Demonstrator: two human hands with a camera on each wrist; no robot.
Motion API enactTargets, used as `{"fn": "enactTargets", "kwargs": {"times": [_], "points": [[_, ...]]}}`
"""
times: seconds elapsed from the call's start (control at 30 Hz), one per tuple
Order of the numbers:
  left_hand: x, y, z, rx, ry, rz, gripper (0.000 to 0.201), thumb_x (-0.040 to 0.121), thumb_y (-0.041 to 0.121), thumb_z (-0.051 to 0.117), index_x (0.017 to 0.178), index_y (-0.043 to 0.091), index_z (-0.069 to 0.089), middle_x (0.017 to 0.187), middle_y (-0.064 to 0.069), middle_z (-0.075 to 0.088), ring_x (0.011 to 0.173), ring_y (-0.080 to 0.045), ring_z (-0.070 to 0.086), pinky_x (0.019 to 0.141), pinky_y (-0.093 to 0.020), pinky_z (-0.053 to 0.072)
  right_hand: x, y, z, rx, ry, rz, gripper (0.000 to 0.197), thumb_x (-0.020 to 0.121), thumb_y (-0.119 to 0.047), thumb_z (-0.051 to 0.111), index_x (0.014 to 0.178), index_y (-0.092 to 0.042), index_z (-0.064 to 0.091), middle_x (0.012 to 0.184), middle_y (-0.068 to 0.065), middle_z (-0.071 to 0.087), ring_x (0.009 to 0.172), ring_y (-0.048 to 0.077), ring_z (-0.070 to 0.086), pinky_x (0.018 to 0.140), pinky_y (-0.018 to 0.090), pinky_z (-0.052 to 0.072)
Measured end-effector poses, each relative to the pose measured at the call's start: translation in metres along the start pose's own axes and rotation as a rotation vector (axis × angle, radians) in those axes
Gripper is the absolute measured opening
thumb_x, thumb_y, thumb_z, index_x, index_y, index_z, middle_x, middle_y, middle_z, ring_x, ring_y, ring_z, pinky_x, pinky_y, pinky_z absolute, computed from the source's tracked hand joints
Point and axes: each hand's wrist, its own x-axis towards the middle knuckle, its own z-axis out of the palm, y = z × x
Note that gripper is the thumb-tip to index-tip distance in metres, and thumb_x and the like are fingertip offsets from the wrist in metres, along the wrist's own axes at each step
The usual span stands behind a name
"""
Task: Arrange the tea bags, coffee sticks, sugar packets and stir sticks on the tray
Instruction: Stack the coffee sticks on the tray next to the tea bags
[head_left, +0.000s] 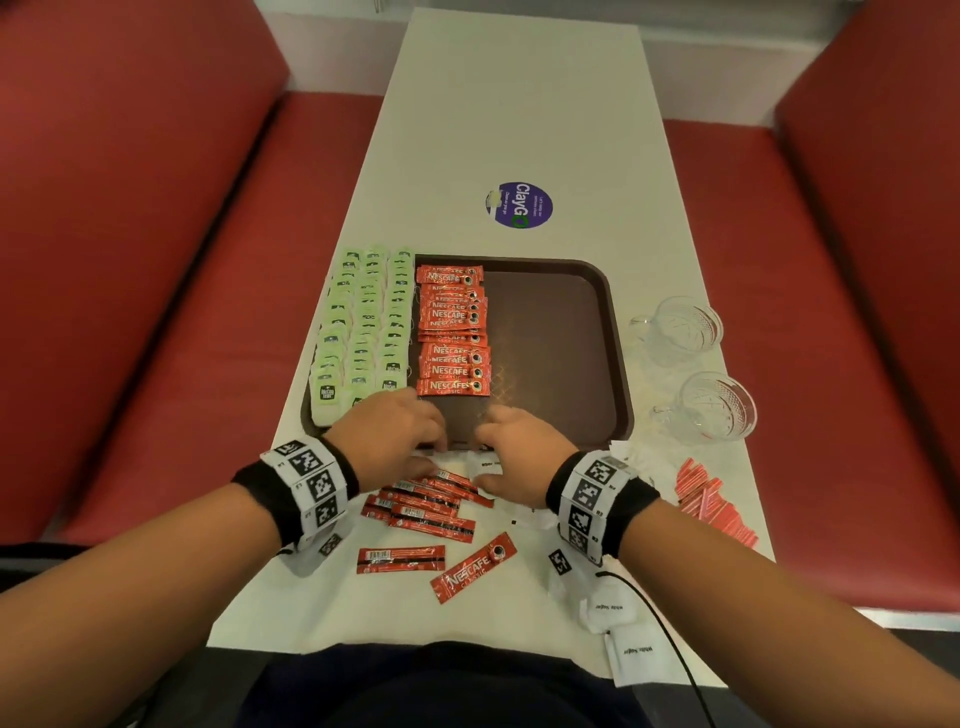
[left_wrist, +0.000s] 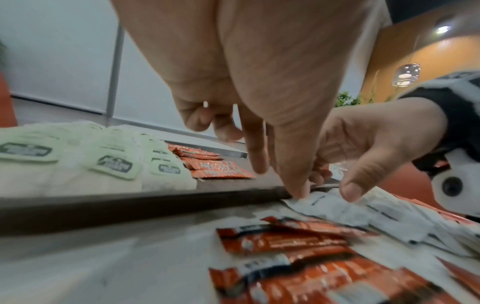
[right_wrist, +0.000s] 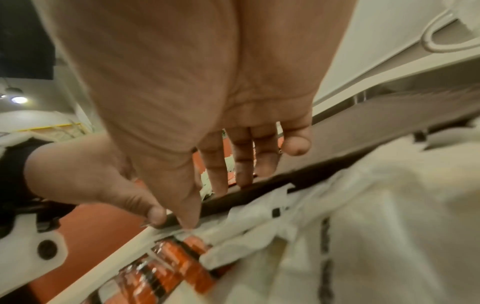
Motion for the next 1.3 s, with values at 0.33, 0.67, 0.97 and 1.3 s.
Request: {"fn": "enactTargets", "kwargs": {"times": [0.33,0.67,0.97,1.3], "points": [[-0.012,0.02,0.016,0.161,-0.114,-0.028,0.03,0.095,0.045,0.051,0.108,0.025,0.07,0.099,0.003,0.068,0.095,-0.021,0.058,0.081,-0.038,0.049,0.001,-0.034,0.019,-0.131,-0.037,-0.029,0.032,0.087,-0.041,0.067,0.106,-0.015,0.067,0.101,0.005,0.059,0.092,0.024,0.06,0.078,0.04,0.055],[-0.027,0.009,0.009,-0.079,0.007,-0.224,0.025,0.092,0.049,0.06,0.109,0.031,0.066,0.099,0.008,0.068,0.094,-0.016,0.062,0.079,-0.034,0.051,0.006,-0.029,0.007,-0.022,0.016,0.044,0.017,0.102,-0.019,0.041,0.096,-0.019,0.057,0.084,0.006,0.065,0.075,0.026,0.062,0.069,0.038,0.054],[-0.021,0.014,0.017,0.066,-0.14,-0.216,0.028,0.092,0.034,0.064,0.119,0.027,0.063,0.114,0.002,0.065,0.105,-0.021,0.061,0.086,-0.035,0.051,-0.003,-0.021,-0.004,0.15,-0.039,0.129,0.011,0.099,-0.009,0.039,0.104,-0.019,0.038,0.081,0.007,0.058,0.069,0.023,0.057,0.058,0.036,0.047],[-0.019,0.011,0.01,-0.067,-0.137,-0.134,0.016,0.092,0.031,0.064,0.105,0.023,0.067,0.093,0.007,0.057,0.087,-0.013,0.053,0.077,-0.025,0.042,-0.001,-0.017,-0.002,0.317,0.023,0.107,0.012,0.105,-0.027,0.039,0.108,-0.015,0.039,0.088,0.009,0.061,0.076,0.025,0.059,0.073,0.045,0.052]]}}
